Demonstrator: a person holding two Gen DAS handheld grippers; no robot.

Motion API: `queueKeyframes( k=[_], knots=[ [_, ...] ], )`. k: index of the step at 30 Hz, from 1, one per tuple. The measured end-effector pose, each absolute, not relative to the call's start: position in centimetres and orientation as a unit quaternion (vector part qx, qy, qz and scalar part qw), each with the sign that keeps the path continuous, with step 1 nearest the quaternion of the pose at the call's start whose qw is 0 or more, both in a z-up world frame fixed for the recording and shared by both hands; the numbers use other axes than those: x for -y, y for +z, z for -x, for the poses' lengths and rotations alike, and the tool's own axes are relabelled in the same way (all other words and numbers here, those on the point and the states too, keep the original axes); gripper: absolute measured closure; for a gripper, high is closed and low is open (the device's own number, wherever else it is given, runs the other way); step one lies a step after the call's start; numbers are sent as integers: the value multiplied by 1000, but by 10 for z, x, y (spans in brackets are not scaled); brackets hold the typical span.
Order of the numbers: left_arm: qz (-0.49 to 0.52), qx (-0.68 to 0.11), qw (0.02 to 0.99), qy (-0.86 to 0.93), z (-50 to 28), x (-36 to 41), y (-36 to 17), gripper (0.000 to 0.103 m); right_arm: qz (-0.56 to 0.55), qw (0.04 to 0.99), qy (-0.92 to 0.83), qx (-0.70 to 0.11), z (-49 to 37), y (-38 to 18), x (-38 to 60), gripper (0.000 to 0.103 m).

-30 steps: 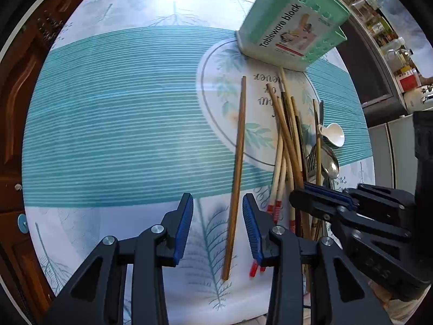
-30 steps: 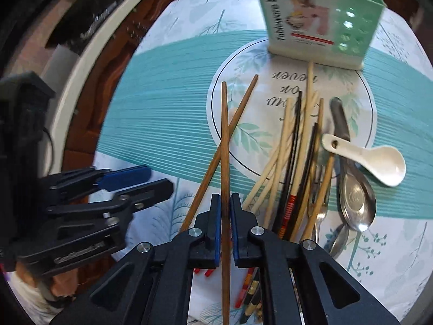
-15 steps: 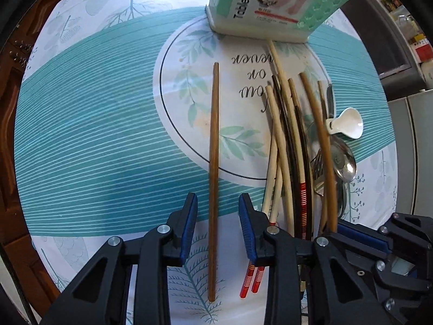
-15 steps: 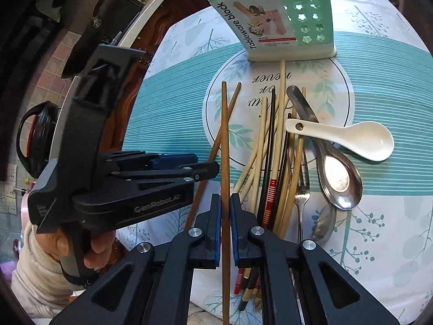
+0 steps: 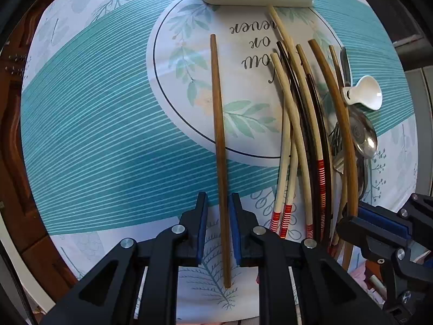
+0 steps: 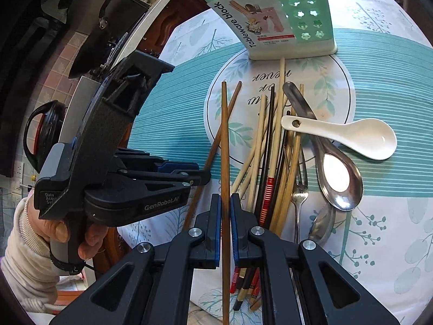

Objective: Organize utensils
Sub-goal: 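Close the right tool on the wooden chopstick and lift it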

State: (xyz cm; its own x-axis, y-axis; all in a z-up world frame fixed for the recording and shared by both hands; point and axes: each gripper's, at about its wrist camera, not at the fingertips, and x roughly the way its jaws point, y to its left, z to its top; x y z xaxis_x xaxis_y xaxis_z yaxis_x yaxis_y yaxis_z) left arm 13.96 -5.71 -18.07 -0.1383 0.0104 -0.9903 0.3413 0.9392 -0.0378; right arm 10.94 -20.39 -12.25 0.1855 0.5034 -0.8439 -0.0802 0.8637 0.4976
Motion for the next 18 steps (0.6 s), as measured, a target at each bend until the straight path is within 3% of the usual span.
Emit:
queueKeyframes(
  k=[4, 18],
  knots=[
    [-125, -748, 640, -126, -141, 69, -183, 98, -177, 749, 193, -609, -108, -126, 206, 97],
    [-52, -668, 721, -176, -101, 50, -151, 99, -209, 756, 205, -586, -93, -120, 231, 97]
  ],
)
